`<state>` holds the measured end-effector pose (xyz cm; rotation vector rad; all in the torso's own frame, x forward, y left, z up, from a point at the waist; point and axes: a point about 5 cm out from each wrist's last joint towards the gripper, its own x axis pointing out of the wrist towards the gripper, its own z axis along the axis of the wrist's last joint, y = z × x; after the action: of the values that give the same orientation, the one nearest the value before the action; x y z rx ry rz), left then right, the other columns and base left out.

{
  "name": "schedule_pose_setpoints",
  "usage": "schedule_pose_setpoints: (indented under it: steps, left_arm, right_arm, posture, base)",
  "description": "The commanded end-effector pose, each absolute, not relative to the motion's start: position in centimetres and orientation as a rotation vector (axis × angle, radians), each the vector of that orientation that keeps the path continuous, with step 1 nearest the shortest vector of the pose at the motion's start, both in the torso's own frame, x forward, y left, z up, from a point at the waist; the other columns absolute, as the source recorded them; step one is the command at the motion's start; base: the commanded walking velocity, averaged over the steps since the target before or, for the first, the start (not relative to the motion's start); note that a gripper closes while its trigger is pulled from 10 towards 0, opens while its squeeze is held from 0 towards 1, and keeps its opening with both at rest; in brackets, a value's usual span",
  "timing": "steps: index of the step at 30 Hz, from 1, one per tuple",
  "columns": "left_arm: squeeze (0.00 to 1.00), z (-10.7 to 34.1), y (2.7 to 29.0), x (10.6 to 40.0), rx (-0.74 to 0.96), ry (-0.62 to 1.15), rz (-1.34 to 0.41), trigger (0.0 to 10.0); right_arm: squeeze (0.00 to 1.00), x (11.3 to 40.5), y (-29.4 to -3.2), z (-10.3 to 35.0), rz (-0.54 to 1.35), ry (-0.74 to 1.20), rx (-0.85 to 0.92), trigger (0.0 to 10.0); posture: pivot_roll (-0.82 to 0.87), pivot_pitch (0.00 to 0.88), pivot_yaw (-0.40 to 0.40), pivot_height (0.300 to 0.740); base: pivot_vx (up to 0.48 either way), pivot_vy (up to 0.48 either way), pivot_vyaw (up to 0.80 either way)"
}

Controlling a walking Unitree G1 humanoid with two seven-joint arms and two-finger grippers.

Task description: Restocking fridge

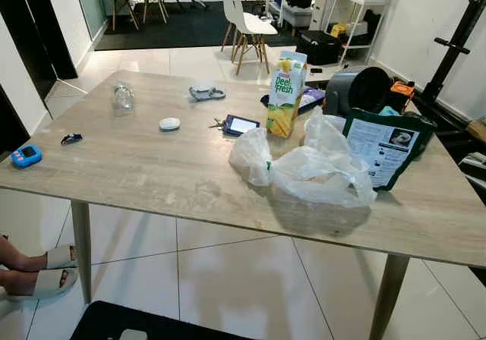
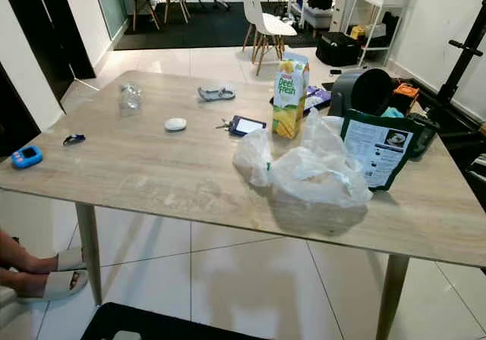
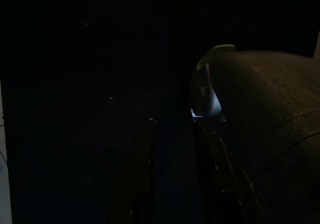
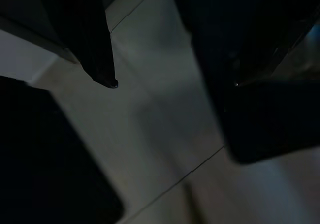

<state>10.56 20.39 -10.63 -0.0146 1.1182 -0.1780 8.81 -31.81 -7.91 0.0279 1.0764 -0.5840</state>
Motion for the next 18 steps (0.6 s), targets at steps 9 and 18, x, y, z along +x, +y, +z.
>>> schedule_pose_setpoints:
  steps: [9, 18]
  left_arm:
    - [0.0, -10.9, 18.6, 10.5, -0.066, 1.13, -0.221, 10.0]
    - [0.0, -10.9, 18.5, 10.5, -0.067, 1.132, -0.225, 10.0]
  right_arm:
    - [0.0, 10.3, -26.8, -9.5, -0.224, 1.142, -0.042, 10.0]
    - [0.0, 10.4, -25.9, -9.7, -0.131, 1.165, -0.075, 10.0]
  posture:
    - [0.08, 0.0, -0.026, 0.74]
    - [0.08, 0.0, -0.025, 0.74]
  base:
    - [0.0, -0.316, 0.0]
    - [0.0, -0.381, 0.18]
